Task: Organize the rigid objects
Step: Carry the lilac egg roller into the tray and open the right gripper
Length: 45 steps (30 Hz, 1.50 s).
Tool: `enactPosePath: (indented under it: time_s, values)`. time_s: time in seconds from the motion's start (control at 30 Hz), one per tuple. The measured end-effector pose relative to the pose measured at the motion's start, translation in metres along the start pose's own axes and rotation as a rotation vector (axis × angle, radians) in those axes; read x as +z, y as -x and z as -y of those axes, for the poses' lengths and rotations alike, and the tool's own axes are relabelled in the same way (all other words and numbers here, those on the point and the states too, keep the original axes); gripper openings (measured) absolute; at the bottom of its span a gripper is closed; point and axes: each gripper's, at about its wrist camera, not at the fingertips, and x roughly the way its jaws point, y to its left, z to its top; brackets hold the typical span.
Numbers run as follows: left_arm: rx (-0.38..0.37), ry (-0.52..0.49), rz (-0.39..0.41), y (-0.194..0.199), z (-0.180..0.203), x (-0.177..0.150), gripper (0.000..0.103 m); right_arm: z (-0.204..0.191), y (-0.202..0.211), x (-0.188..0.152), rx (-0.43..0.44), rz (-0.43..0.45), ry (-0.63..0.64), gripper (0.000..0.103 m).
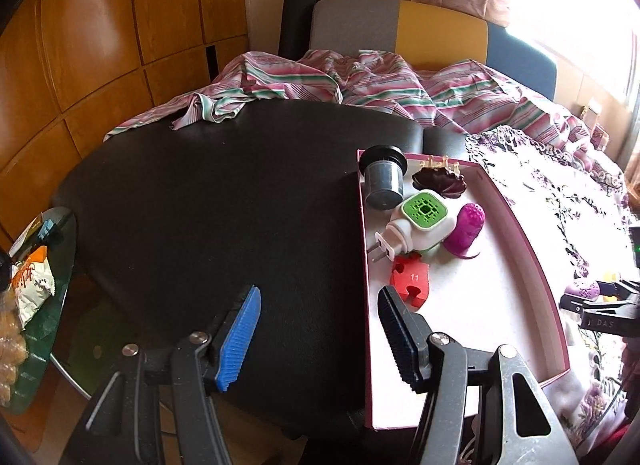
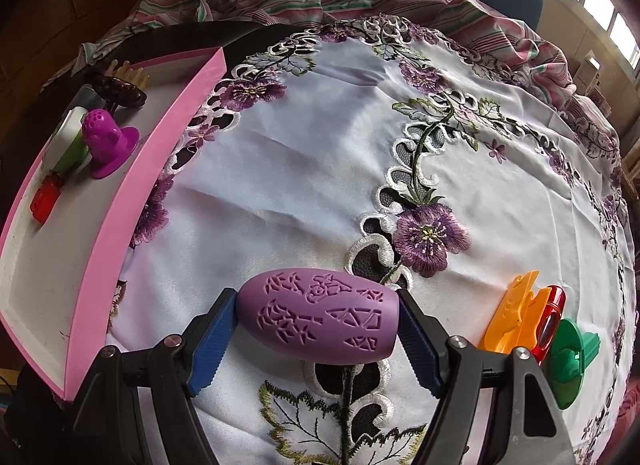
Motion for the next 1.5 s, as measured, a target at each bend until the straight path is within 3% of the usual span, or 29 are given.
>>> enactPosePath:
  time_s: [0.23,0.43,0.87,1.13,1.5]
  values:
    - [-0.007,-0.007,-0.010,-0.002,0.002,-0.004,0.062,-0.002,0.005,0.001,0.000,0.012,-0.016,0.078]
    - [-0.012,-0.005,-0.011,-0.003,0.001,-0.005,0.062,-0.013,0.025,0.009,0.038,0.073,-0.032,0.078]
    - [-0.010,0.002,-0.025,-0.007,-0.003,-0.008,0.062,-0.086,0.072,0.036,0.189,0.210,0.068,0.078]
    - [-0.005,0.019,-0.036,-0.011,-0.011,-0.011,0.062,-0.134,0.059,0.044,0.246,0.182,0.141,0.078]
    - [0.000,0.034,-0.040,-0.014,-0.017,-0.013,0.062,-0.152,0.036,0.044,0.217,0.132,0.168,0.078]
